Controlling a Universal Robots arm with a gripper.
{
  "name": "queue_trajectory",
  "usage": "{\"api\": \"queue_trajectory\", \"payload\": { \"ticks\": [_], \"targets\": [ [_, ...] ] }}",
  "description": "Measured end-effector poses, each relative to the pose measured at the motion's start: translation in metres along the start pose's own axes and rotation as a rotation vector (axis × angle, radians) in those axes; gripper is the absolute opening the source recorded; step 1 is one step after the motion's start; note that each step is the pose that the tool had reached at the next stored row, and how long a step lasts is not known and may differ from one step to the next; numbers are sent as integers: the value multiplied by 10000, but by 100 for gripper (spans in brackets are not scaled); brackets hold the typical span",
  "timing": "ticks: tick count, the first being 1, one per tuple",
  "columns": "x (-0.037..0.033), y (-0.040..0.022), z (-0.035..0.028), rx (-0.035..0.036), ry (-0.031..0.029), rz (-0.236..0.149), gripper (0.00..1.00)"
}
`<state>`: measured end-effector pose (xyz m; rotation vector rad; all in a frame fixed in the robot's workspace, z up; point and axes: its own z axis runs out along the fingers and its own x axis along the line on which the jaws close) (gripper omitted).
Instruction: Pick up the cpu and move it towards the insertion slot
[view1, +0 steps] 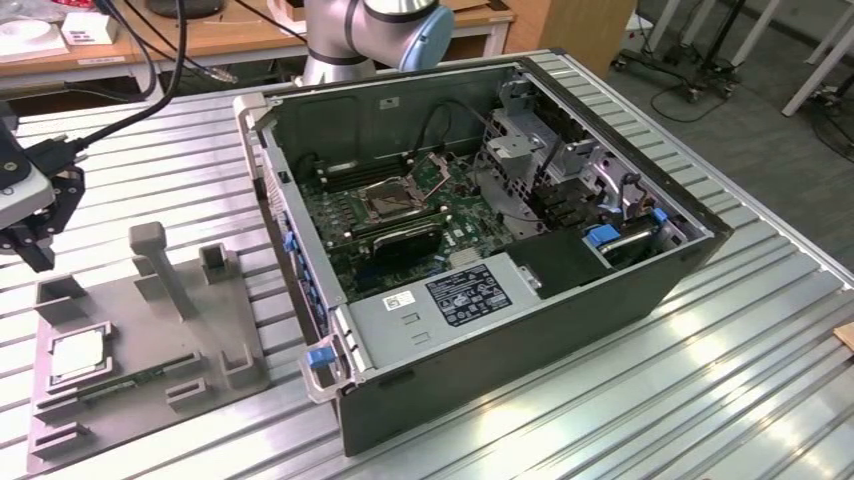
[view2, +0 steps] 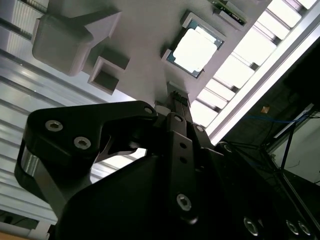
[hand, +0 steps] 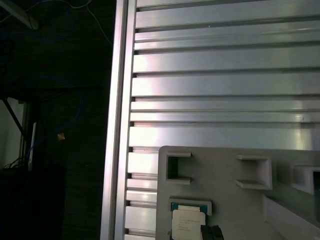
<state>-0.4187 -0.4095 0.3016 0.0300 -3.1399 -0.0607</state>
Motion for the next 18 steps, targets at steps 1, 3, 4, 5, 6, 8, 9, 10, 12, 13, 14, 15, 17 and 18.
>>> {"api": "queue_trajectory", "payload": {
  "ticks": [1,3,4,5,6,8,9,10,12,13,14,15,17,18],
  "targets": [
    [0,0,2,1,3,1,10],
    [0,0,8,1,1,0,10],
    [0,0,11,0,1,0,10],
    [0,0,12,1,1,0,10],
    [0,-1,13,1,2,0,10],
    [0,-1,15,0,1,0,10],
    [0,-1,16,0,1,0,10],
    [0,-1,15,1,1,0,10],
    [0,-1,16,1,1,0,10],
    [0,-1,16,0,0,0,10],
    [0,-1,16,0,0,0,10],
    [0,-1,18,0,0,0,10],
    [0,-1,34,-2,-3,0,10],
    [0,-2,43,-1,-1,0,10]
  ]
}}
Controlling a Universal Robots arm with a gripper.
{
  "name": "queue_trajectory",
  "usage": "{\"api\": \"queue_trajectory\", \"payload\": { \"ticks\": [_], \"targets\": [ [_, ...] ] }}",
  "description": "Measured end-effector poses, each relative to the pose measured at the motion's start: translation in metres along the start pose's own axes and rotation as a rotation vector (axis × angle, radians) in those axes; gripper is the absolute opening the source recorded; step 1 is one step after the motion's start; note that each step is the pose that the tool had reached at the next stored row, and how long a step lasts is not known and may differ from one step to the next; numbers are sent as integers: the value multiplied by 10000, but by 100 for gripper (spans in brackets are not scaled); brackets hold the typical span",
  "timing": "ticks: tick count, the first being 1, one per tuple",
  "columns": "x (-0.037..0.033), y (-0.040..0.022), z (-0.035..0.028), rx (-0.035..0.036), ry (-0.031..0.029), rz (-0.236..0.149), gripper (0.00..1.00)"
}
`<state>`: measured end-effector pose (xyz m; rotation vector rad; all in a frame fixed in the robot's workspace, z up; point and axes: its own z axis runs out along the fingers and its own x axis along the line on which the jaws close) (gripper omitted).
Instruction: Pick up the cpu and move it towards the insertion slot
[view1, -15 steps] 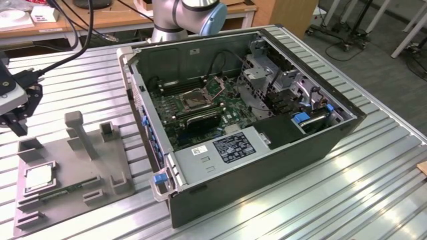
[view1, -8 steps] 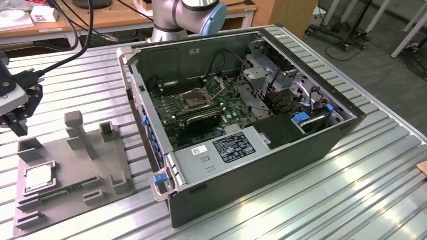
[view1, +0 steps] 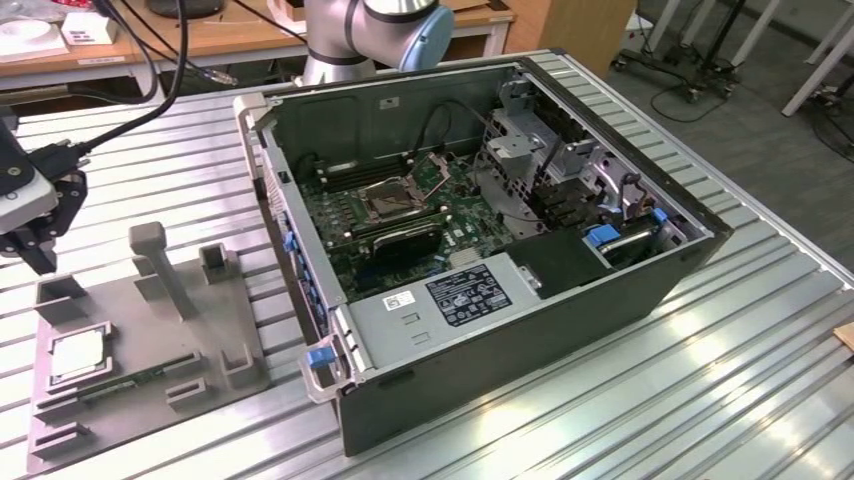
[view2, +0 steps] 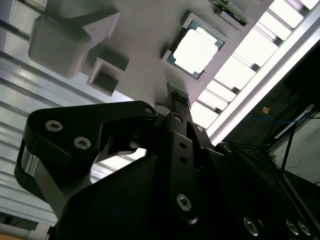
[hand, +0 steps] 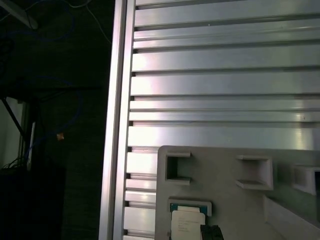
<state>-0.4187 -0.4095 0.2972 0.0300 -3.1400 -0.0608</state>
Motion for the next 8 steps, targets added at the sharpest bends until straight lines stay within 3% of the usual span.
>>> {"api": "queue_trajectory", "payload": {
  "ticks": [8],
  "targets": [
    [0,-4,109,0,1,0,10]
  ]
}}
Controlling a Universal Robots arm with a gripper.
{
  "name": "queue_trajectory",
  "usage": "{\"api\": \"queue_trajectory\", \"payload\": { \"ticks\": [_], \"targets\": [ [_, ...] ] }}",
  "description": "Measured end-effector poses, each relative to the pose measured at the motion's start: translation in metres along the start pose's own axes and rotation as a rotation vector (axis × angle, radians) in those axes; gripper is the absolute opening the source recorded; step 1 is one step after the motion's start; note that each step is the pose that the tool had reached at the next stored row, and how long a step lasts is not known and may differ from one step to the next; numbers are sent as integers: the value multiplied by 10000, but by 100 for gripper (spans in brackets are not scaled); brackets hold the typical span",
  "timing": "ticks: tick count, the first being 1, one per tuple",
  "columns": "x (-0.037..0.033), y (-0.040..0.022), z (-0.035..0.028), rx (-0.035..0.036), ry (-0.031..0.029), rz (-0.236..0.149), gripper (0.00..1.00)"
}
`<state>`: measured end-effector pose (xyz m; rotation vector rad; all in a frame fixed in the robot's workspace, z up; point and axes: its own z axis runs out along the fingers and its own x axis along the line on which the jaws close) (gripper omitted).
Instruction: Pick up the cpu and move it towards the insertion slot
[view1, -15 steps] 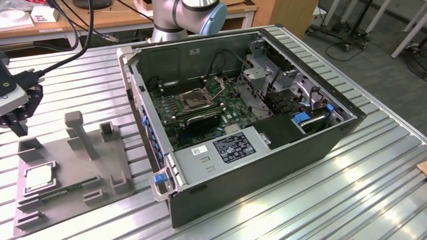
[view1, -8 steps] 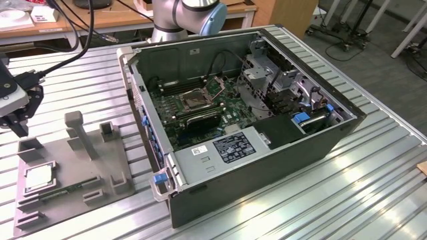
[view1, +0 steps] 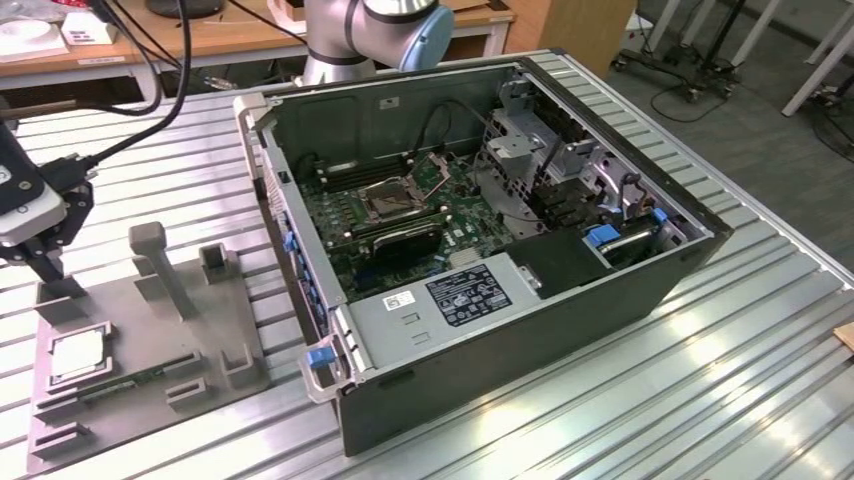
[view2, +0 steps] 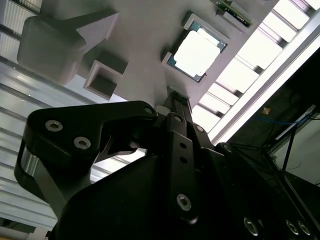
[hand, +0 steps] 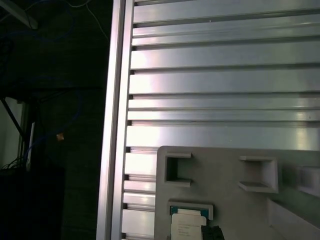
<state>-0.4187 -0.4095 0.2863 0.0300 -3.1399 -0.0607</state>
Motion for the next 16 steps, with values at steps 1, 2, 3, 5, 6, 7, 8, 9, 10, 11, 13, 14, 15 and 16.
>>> {"api": "queue_trajectory", "payload": {
  "ticks": [1,2,3,5,6,7,8,9,10,11,13,14,15,16],
  "targets": [
    [0,-1,11,0,-1,0,10],
    [0,-1,20,0,-1,0,10],
    [0,-1,30,0,-1,0,10],
    [0,-2,51,0,0,0,10],
    [0,-3,61,0,-1,0,10],
    [0,-3,69,0,-1,1,10],
    [0,-3,77,0,-1,1,10],
    [1,-4,80,1,1,1,10],
    [2,-5,84,1,1,0,10],
    [7,-5,88,1,1,-1,10],
    [24,-4,97,0,-1,1,10],
    [34,-4,100,0,-1,0,10],
    [46,-4,103,1,0,0,10],
    [61,-4,106,1,-1,1,10]
  ]
}}
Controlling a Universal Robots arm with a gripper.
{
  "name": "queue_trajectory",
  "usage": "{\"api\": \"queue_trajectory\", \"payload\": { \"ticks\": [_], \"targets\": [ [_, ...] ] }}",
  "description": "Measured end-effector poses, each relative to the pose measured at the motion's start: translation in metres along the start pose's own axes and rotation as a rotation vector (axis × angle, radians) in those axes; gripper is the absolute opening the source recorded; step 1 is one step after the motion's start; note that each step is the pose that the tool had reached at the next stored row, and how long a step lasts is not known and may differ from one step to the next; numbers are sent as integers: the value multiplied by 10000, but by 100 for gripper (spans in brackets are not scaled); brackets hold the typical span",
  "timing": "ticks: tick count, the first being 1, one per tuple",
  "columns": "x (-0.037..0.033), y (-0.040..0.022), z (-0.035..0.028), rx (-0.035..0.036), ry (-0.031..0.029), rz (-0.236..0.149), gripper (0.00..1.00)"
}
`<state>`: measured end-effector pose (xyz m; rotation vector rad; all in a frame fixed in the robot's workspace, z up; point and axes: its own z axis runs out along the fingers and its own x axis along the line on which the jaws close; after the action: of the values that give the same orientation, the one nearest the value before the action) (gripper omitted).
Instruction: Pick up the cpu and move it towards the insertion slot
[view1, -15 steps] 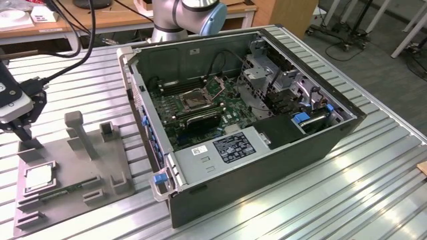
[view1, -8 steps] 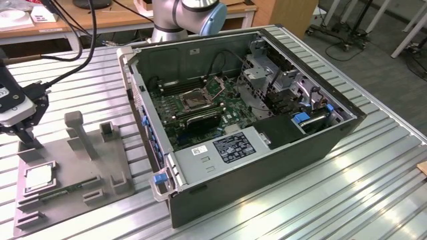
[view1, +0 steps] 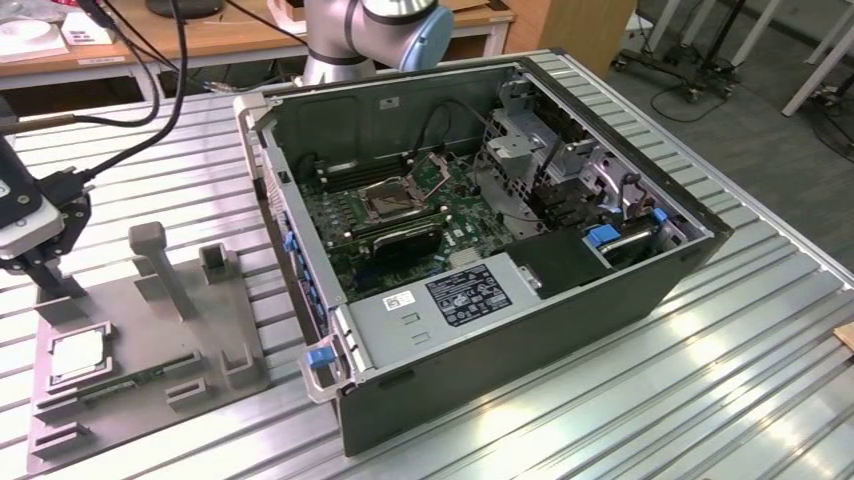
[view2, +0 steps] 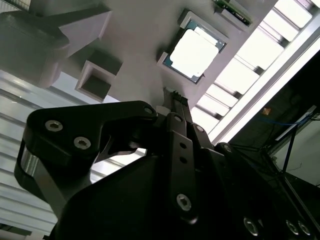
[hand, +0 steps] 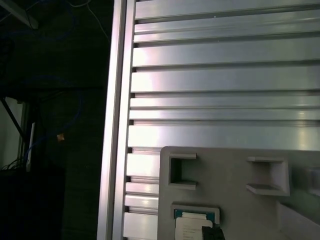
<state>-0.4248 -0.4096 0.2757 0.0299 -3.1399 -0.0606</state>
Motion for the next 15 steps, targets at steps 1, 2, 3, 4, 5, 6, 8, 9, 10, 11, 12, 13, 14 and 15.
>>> {"api": "queue_trajectory", "payload": {
  "ticks": [1,2,3,4,5,6,8,9,10,11,12,13,14,15],
  "targets": [
    [13,0,3,0,0,0,10],
    [28,0,7,0,0,-1,10],
    [43,0,10,1,1,0,10],
    [59,1,14,0,1,-1,10],
    [75,1,17,0,0,0,10],
    [90,1,20,0,-1,-1,10],
    [118,1,24,0,0,-1,10],
    [123,-1,25,0,1,-1,10],
    [124,-8,26,-1,1,-3,10],
    [125,-17,28,-1,0,-2,10],
    [126,-28,31,0,1,-1,10],
    [126,-42,34,-1,0,-1,10],
    [126,-58,37,0,0,-1,10],
    [126,-74,40,0,1,-2,10]
  ]
}}
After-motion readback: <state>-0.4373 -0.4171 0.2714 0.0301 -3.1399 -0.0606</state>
